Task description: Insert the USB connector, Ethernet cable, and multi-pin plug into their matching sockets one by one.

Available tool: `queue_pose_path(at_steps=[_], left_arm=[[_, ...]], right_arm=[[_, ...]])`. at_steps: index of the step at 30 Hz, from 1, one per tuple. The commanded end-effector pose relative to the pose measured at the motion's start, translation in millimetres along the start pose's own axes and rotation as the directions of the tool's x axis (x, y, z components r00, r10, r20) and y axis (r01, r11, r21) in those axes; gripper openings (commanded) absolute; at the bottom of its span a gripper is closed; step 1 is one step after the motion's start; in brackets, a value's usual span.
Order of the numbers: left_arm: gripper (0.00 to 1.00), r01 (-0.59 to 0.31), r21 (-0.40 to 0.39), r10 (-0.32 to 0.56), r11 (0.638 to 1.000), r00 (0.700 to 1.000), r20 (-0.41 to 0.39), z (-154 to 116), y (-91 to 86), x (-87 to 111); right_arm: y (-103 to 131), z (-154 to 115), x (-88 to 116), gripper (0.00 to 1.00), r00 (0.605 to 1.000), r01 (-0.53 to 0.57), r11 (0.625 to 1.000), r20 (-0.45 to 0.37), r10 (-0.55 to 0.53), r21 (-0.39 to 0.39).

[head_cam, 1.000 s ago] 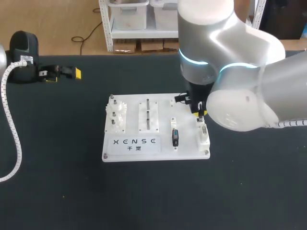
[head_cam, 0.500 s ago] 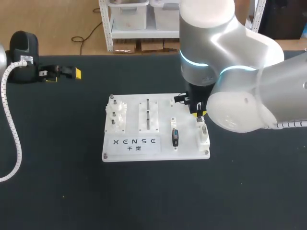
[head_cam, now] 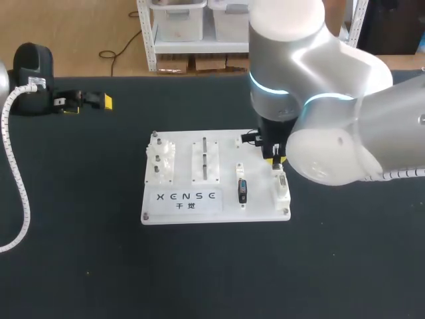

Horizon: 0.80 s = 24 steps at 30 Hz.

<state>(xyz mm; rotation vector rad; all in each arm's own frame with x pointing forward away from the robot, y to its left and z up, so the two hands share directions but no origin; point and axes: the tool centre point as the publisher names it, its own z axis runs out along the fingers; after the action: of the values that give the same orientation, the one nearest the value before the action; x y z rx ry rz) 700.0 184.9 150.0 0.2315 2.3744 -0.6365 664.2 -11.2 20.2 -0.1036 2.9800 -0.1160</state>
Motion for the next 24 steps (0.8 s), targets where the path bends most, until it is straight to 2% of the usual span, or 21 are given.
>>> queue_pose_path(at_steps=[1,13,24], left_arm=[[1.0,0.0,0.0,0.0,1.0,1.0,0.0,0.0,0.0,0.0],[1.0,0.0,0.0,0.0,1.0,1.0,0.0,0.0,0.0,0.0],[1.0,0.0,0.0,0.0,1.0,1.0,0.0,0.0,0.0,0.0]], right_arm=[[-3.1,3.5,2.9,0.0,1.0,-0.005,1.0,-0.008,0.005,-0.001],[-12.1,6.6,1.4,0.0,0.998,-0.051,0.999,-0.027,0.051,0.011],[-11.6,12.1,-2.5,0.0,0.998,-0.047,0.999,-0.048,0.047,0.012]])
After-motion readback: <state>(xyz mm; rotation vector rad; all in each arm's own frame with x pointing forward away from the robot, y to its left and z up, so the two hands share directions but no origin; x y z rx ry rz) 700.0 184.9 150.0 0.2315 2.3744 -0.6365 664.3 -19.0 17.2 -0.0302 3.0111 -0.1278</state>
